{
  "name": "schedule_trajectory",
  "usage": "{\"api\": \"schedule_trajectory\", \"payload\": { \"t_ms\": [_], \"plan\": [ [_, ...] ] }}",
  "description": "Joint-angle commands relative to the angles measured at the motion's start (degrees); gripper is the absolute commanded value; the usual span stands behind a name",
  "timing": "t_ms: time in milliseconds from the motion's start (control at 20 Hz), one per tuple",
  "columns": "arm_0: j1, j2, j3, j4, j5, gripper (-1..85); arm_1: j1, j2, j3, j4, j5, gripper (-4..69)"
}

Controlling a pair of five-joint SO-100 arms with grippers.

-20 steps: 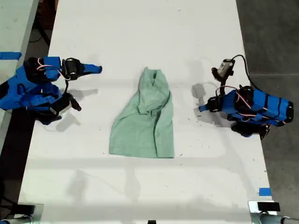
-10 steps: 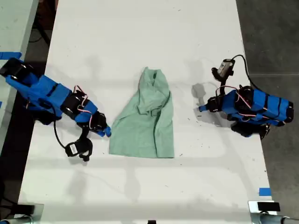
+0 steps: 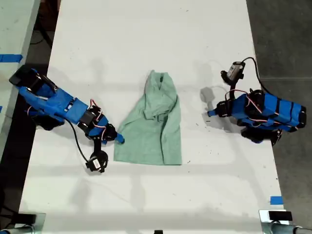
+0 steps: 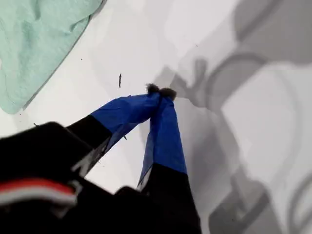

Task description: Fold t shirt

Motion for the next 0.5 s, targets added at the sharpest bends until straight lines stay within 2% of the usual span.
{"api": "schedule_trajectory", "payload": {
  "t_ms": [0,200,300,450],
  "plan": [
    [-2.8,-0.5,-3.3,-1.4,-0.2,25.5,-0.5,0.7,2.5,-0.4,0.9,-1.9],
    [-5.2,-8.3,-6.8,-5.9,6.1,22.0,-0.5,0.7,2.5,-0.4,0.9,-1.9],
    [-6.3,-15.1,-11.7,-5.4,9.8,4.3,-0.6,0.7,2.5,-0.4,0.9,-1.9],
    [-6.6,-19.5,-18.4,-0.2,11.1,-0.2,-0.6,0.7,2.5,-0.4,0.9,-1.9]
  ]
}}
